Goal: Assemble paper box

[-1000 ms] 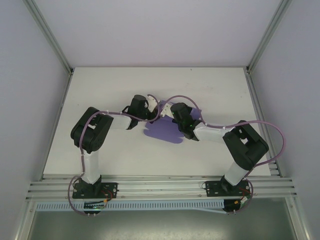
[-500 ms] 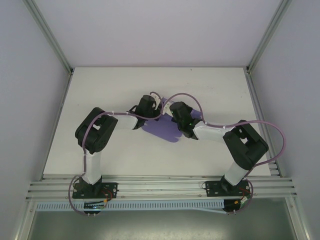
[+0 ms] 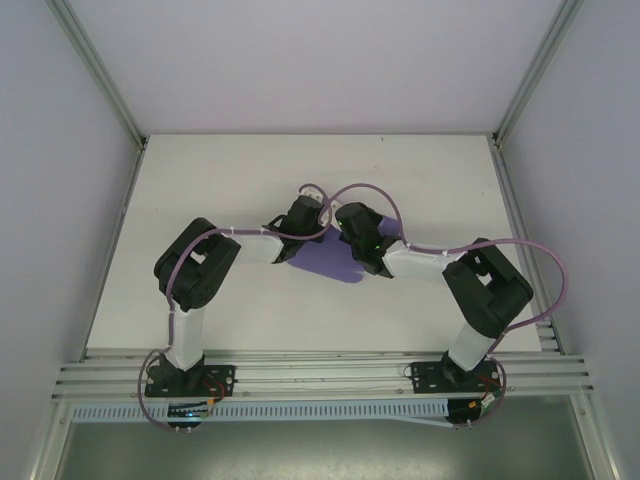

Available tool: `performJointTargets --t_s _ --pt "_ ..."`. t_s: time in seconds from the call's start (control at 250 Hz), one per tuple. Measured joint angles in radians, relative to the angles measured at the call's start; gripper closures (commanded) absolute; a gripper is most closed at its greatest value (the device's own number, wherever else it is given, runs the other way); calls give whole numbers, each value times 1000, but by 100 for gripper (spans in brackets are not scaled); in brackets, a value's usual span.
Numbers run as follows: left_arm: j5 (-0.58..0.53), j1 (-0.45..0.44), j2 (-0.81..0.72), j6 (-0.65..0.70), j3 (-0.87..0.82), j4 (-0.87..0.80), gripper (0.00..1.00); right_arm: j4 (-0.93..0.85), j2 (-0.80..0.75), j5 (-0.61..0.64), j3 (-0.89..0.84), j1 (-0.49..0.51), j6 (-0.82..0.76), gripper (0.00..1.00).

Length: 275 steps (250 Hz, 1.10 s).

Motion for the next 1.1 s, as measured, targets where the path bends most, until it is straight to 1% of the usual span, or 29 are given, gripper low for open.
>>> performJointTargets --t_s 0.032,0.072,0.196,0.288,0.34,0.404,0.444,0.608,0.683,0.747,0.811,0.851,0.927,0.999,1.063,1.099 --pt "6 3 -1 0 -13 0 71 -1 0 -11 0 6 0 100" --pt "11 5 -3 0 -26 3 74 -4 0 -11 0 15 -1 100" --pt "12 6 -13 3 -29 -14 75 -4 -1 -12 -2 17 -1 100" --pt "15 6 -14 10 -13 -40 69 -3 -2 -12 -5 17 0 100" --pt "23 6 -18 16 -10 -50 60 0 -5 -13 -8 17 0 100" --pt "27 6 -26 21 -10 -66 59 0 -5 -16 -8 17 0 100" --pt "29 6 -35 25 -11 -79 56 0 -5 -19 -9 17 0 100" --pt "25 6 -102 34 -52 -108 57 -5 -5 -47 -9 19 0 100" --pt "26 7 -129 40 -66 -116 56 -10 -5 -58 -9 23 0 100" --pt "39 12 -145 44 -82 -114 50 -11 -5 -68 -11 25 0 100" --pt "74 22 -168 49 -116 -102 48 -14 -5 -77 -15 26 0 100" --pt "105 28 -184 58 -143 -90 41 -19 -5 -88 -18 27 0 100" --pt "164 34 -212 73 -187 -72 35 -30 -5 -97 -22 32 -1 100" --pt "216 37 -230 89 -204 -63 33 -35 -5 -98 -22 34 -1 100" --pt "250 37 -241 97 -206 -52 27 -35 -5 -98 -22 35 0 100" --pt "266 37 -249 100 -208 -47 20 -35 -5 -98 -22 35 -1 100"
